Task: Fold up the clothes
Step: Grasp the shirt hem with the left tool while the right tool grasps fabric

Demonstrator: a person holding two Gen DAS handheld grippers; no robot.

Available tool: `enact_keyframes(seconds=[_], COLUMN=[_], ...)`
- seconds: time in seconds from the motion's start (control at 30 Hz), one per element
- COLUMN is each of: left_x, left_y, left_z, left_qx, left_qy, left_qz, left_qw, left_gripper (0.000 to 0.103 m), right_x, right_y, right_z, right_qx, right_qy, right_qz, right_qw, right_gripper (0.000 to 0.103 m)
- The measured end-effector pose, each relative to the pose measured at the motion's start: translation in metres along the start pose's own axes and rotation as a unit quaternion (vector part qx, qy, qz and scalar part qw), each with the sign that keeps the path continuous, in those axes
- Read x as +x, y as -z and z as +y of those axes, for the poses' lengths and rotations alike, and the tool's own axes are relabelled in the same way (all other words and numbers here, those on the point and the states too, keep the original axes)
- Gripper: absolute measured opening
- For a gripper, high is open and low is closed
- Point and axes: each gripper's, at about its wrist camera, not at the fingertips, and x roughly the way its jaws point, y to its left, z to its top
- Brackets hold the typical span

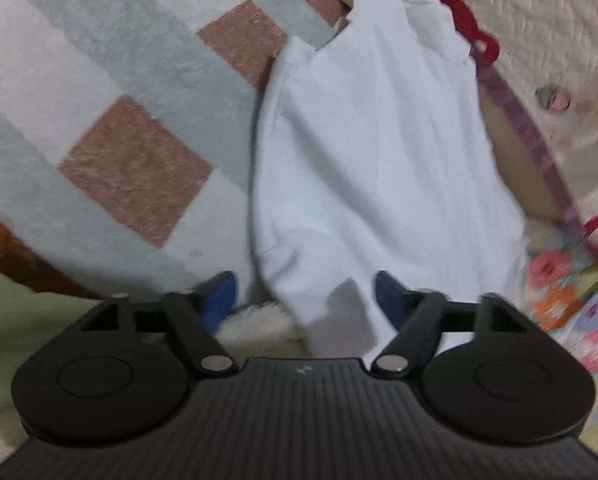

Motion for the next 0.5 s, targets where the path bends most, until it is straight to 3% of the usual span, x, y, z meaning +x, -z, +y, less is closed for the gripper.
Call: enact_keyframes(seconds=[0.03, 0.07, 0.1, 0.13, 0.17, 0.27, 0.37, 0.43, 0.5], left_x=[0.002, 0.003, 0.004, 0.008, 0.011, -0.001, -0.046, -0.072, -0.085], left_y=[-0.001, -0.002, -0.001, 0.000, 0.002, 0.012, 0.015, 0.017, 0.020], left_z=[0.000, -0.002, -0.005, -0.011, -0.017, -0.044, -0.078, -0.088, -0.087], left_qx=[-0.010, -0.010, -0.003, 0.017, 0.040, 0.113, 0.169, 0.174, 0.168], left_qy=[0.006, 0.009, 0.008, 0.000, -0.010, -0.039, -0.036, -0.019, -0.008], left_qz=[-0.013, -0.023, -0.031, -0.033, -0.035, -0.063, -0.111, -0.117, -0.112], left_qw=[0.9999, 0.9996, 0.9995, 0.9993, 0.9986, 0.9909, 0.9787, 0.9776, 0.9794], left_gripper=[0.081, 0.074, 0.050, 0.033, 0.004, 0.004, 0.004, 0.004, 0.004], right_x=[0.004, 0.005, 0.006, 0.007, 0.008, -0.009, -0.046, -0.068, -0.065], right_y=[0.000, -0.001, -0.002, -0.003, -0.004, -0.014, -0.029, -0.036, -0.040], right_z=[0.002, 0.003, 0.005, 0.006, 0.008, 0.025, 0.044, 0.050, 0.044], right_qx=[-0.006, -0.011, -0.017, -0.022, -0.027, -0.072, -0.108, -0.127, -0.134], right_qy=[-0.011, -0.015, -0.020, -0.024, -0.028, -0.043, -0.062, -0.055, -0.037], right_qz=[-0.002, -0.004, -0.006, -0.009, -0.011, -0.044, -0.090, -0.117, -0.102], right_qw=[1.000, 1.000, 1.000, 0.999, 0.999, 0.996, 0.988, 0.983, 0.985], right_gripper=[0.037, 0.022, 0.013, 0.012, 0.012, 0.009, 0.006, 0.002, 0.002])
